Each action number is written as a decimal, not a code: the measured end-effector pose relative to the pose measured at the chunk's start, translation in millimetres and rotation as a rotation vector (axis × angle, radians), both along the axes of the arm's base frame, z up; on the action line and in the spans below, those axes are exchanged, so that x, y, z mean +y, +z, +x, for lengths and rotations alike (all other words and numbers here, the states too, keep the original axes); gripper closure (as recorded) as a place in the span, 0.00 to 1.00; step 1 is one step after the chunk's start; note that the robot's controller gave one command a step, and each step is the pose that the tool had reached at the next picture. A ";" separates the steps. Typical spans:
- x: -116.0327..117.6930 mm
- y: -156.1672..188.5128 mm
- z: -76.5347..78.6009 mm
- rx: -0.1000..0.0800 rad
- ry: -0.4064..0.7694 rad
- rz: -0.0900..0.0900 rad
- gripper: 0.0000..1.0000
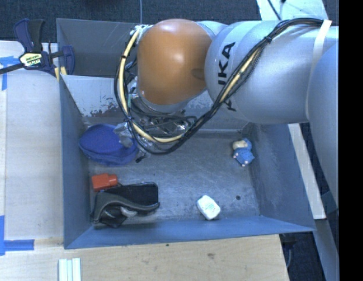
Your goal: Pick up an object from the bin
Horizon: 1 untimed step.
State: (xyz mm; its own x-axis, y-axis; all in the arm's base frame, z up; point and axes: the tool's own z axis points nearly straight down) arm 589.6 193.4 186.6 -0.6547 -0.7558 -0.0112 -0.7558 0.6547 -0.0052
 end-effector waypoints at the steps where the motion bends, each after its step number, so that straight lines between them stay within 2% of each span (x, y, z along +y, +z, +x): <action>1: 3.1 79.5 -24.1 0.000 0.010 0.000 1.00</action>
Offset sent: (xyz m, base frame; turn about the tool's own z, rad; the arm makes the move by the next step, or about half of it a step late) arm -0.0259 0.0026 0.0738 -0.0118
